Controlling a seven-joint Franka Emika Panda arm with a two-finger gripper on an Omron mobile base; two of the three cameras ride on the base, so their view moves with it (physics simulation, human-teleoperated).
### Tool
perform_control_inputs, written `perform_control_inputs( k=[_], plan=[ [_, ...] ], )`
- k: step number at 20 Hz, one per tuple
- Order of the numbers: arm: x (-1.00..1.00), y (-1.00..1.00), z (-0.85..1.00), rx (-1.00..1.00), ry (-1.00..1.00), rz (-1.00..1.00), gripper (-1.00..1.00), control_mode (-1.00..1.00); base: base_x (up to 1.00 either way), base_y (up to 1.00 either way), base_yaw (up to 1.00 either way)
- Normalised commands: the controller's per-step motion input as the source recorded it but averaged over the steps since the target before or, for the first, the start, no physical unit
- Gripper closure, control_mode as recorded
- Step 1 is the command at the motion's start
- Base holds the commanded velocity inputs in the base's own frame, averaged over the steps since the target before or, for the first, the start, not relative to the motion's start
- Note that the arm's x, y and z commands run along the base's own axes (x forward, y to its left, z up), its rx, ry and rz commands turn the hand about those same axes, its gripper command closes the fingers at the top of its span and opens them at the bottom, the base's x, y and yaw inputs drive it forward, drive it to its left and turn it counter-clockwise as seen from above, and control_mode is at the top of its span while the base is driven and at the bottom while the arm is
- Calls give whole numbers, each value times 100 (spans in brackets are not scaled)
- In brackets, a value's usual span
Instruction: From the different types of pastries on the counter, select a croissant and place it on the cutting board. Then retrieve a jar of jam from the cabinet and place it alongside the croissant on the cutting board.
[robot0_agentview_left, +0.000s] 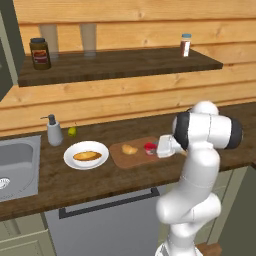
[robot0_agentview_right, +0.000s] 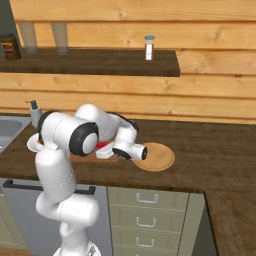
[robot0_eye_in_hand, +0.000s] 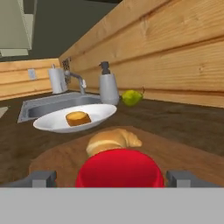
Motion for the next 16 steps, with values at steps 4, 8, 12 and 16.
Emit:
perform_control_inputs(
  k=[4,8,12,16],
  plan=[
    [-96,-12,11,17,-4,0,-100,-100,0,0,0],
    [-98,-22,45,21,-8,-1,-100,-100,0,0,0],
    [-100,-45,66,29,-14,-8,-100,-100,0,0,0],
    [-100,-63,100,40,-2,-14,-100,-100,0,0,0]
  ],
)
